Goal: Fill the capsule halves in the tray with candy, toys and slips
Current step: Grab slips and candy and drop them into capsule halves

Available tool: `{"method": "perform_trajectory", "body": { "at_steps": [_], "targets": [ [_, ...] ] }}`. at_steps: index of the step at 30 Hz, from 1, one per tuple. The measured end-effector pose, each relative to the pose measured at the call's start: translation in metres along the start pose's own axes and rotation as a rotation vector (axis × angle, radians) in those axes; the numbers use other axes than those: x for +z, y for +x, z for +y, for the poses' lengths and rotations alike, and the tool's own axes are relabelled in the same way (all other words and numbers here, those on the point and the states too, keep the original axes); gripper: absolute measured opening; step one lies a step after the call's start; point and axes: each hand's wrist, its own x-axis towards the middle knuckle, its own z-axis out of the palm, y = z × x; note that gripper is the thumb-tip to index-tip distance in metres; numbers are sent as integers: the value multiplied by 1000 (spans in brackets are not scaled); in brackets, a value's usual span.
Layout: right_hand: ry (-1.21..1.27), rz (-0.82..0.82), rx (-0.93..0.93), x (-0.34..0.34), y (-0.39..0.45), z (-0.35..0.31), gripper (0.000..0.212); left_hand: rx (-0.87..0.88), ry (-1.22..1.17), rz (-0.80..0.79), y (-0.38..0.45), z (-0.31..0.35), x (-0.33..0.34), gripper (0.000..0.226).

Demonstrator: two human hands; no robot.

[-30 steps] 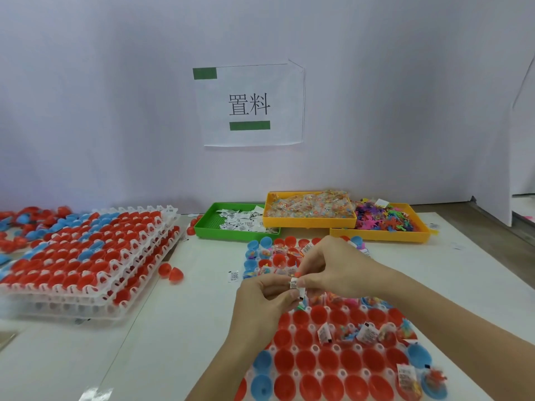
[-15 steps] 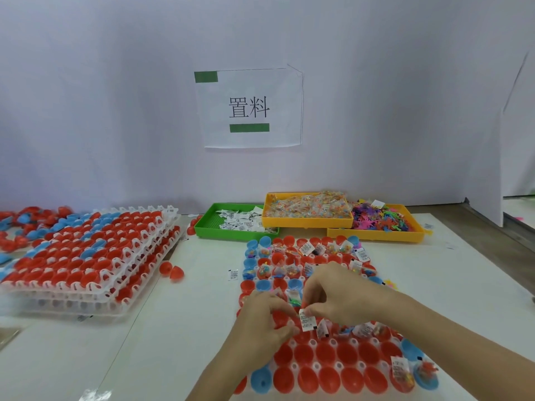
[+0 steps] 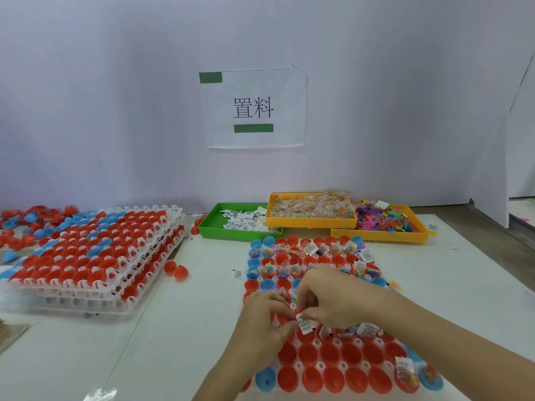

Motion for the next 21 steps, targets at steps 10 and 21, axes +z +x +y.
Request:
{"method": "perform_trajectory", "body": {
  "at_steps": [10, 21],
  "targets": [
    [30, 43, -3, 11, -7, 5, 7, -71, -38, -32, -2, 3, 7, 3],
    [-80, -20, 5, 11, -7, 0, 15, -33, 65, -11, -4, 4, 10, 13]
  ]
}}
